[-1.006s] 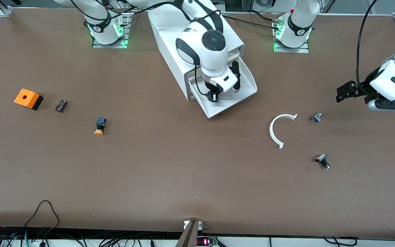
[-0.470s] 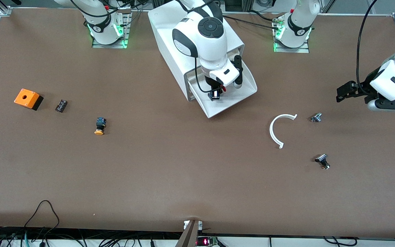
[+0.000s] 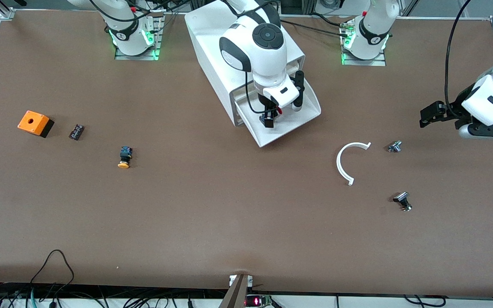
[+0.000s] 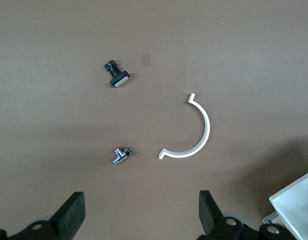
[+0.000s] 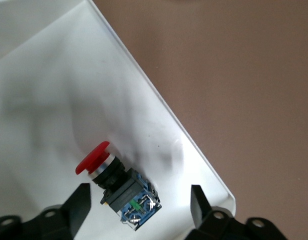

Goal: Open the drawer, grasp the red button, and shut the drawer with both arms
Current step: 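Close the right gripper around the red button's base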

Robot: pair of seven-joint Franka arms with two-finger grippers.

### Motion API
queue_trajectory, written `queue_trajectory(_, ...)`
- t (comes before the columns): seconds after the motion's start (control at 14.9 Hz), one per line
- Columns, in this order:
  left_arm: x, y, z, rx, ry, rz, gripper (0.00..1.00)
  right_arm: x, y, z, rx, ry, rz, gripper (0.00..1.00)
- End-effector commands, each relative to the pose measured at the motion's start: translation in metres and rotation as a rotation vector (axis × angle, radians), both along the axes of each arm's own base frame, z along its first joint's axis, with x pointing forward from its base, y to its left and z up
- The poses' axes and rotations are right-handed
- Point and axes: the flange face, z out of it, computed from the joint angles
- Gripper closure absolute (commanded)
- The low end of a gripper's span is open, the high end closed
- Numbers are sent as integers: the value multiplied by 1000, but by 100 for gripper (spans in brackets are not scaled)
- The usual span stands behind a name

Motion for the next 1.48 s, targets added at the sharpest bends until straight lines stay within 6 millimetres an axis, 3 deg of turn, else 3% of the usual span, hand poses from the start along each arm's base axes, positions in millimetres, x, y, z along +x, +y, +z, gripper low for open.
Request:
queue_trajectory(0.0, 4, 1, 6, 11, 6, 4, 0, -5, -6, -4, -49, 18, 91, 0)
queue_trajectory(0.67, 6, 1, 6, 11, 6, 4, 0, -11, -13, -19, -124, 59, 279, 0)
queue_trajectory(0.87, 6, 1, 6, 11, 6, 4, 0, -9, -12, -34, -133, 67, 346, 0)
queue_trajectory(1.41, 6, 1, 7, 11, 4, 4, 0, -11, -4, -43, -112, 49, 364, 5)
